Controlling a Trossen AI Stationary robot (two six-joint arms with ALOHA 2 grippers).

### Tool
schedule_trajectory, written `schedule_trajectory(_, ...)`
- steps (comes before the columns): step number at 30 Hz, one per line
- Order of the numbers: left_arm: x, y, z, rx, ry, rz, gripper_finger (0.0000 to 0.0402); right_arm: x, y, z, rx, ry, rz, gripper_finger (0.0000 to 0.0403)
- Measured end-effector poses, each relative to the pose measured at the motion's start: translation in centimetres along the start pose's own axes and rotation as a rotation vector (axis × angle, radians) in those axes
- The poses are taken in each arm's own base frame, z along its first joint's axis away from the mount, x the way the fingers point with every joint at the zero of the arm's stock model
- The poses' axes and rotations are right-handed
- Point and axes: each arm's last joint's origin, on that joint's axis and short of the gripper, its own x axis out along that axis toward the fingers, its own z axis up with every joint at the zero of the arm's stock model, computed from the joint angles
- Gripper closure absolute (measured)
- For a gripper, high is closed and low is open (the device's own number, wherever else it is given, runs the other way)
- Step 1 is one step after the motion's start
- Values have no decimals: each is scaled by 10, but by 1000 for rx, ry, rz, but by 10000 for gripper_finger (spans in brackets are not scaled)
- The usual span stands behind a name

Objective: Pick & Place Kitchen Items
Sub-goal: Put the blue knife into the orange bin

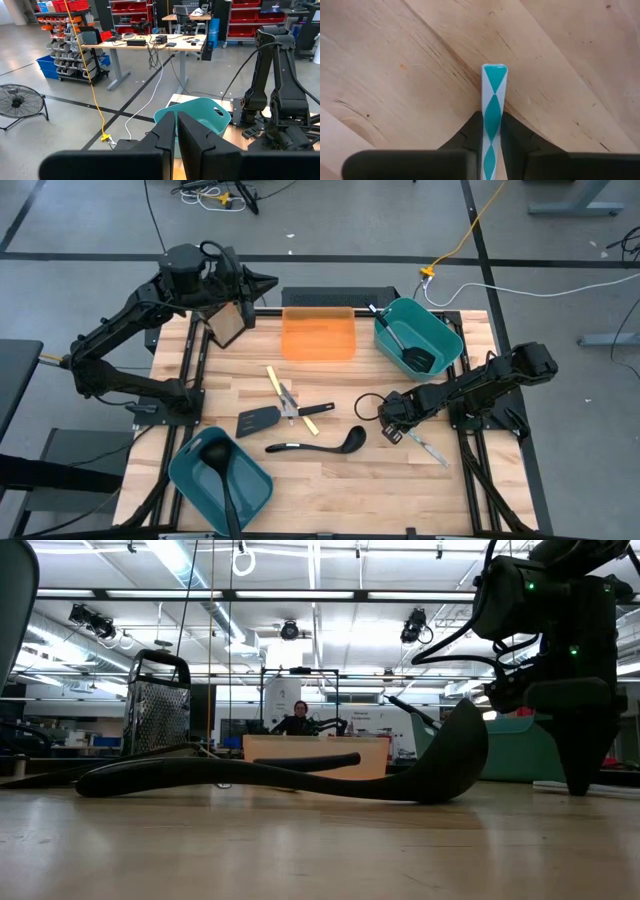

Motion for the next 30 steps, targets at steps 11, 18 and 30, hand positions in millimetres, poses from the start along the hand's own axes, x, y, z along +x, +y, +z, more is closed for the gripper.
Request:
schedule_trajectory(11, 0, 0, 0, 0, 0, 0, 380, 0, 0, 0, 0, 0, 0, 355)
schedule_trajectory(18, 0, 0, 0, 0, 0, 0, 380, 0, 1, 0, -1, 1, 3, 355)
schedule_trajectory(30, 0, 0, 0, 0, 0, 0, 380, -29, 15, 11, -55, -13, 27, 355)
